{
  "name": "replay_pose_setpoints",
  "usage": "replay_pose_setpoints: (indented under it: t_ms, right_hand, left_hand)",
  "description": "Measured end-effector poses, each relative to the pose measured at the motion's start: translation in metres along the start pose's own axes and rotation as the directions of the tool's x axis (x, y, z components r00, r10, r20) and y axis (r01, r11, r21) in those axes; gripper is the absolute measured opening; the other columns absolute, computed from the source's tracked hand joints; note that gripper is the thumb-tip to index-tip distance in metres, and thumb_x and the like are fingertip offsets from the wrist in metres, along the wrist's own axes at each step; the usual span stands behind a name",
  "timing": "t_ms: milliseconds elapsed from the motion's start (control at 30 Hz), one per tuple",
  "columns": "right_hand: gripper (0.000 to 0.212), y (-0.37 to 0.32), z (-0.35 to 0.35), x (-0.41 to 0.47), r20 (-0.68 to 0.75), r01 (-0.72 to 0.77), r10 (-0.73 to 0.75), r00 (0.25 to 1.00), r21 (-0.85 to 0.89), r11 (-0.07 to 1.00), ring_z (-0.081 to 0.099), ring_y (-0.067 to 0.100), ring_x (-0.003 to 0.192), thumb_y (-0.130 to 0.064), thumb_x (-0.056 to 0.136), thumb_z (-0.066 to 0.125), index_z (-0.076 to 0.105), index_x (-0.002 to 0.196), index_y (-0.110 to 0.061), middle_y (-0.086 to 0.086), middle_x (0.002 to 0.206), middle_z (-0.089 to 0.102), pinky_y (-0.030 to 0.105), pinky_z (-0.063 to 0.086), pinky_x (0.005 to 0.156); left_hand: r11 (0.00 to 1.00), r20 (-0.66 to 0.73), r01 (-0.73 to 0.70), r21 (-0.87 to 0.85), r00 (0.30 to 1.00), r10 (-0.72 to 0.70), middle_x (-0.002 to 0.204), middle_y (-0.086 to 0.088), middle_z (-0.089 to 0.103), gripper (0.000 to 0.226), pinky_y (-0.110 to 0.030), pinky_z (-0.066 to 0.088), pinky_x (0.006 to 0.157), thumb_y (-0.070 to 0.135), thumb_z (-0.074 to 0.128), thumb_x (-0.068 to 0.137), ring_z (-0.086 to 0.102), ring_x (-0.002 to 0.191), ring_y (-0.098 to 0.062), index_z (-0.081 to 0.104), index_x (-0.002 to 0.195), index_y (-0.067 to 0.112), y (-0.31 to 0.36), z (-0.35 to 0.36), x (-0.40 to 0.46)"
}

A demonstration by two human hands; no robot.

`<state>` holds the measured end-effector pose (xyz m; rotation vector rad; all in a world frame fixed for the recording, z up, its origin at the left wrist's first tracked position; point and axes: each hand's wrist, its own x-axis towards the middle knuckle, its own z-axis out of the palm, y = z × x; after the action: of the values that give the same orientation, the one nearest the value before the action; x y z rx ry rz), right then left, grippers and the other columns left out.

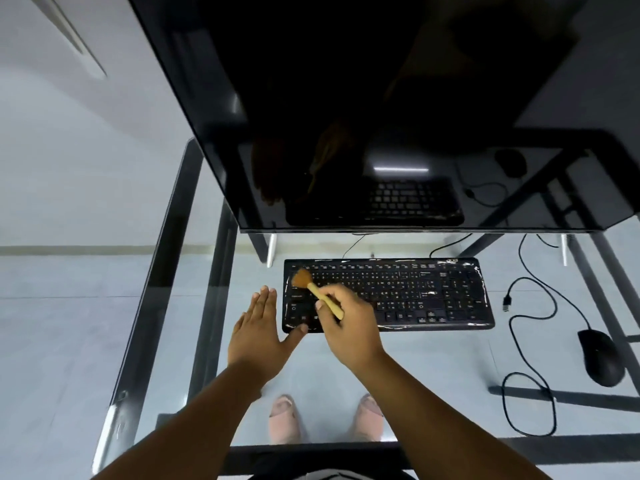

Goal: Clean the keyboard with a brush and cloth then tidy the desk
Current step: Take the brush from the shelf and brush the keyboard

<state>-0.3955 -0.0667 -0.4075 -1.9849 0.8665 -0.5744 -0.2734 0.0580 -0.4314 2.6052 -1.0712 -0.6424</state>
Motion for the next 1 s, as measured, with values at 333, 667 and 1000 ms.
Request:
replay_pose_setpoints:
  t_ms: [333, 667, 1000]
  right_hand:
    - [0.018, 0.0, 0.005, -0.01, -0.118, -0.067, 0.063, 0.991, -0.024, 0.997, 0.058, 0.009, 0.073, -0.024, 0.09, 0.057, 0.06, 0.107, -0.02, -0.006, 0.091, 0.065, 0.025, 0.045, 0.065]
    - [0.012, 0.006, -0.013, -0.02, -0.196, -0.145, 0.141, 0.97, -0.01, 0.989, 0.056, 0.01, 0.068, -0.016, 0.091, 0.06, 0.058, 0.101, -0.021, -0.007, 0.083, 0.062, 0.025, 0.042, 0.059]
    - [0.013, 0.002, -0.026, -0.025, -0.157, -0.162, 0.168, 0.973, 0.052, 0.985, 0.057, 0.011, 0.065, -0.013, 0.09, 0.061, 0.057, 0.094, -0.025, -0.008, 0.079, 0.064, 0.025, 0.042, 0.055]
  left_hand:
    - [0.994, 0.06, -0.064, 0.09, 0.997, 0.058, 0.16, 0.006, -0.018, 0.116, -0.034, 0.005, 0.121, 0.083, 0.045, 0.073, -0.014, 0.147, -0.01, -0.012, 0.153, 0.02, -0.012, 0.002, -0.002]
    - [0.997, 0.042, -0.058, 0.054, 0.998, 0.056, 0.161, 0.003, -0.015, 0.116, -0.036, 0.006, 0.122, 0.08, 0.047, 0.075, -0.011, 0.148, -0.013, -0.011, 0.153, 0.017, -0.008, 0.002, -0.003]
    - [0.984, -0.06, -0.154, 0.095, 0.985, 0.16, 0.162, 0.004, -0.01, 0.104, -0.036, 0.002, 0.12, 0.077, 0.04, 0.081, -0.009, 0.149, -0.013, -0.007, 0.154, 0.019, 0.01, 0.005, -0.008]
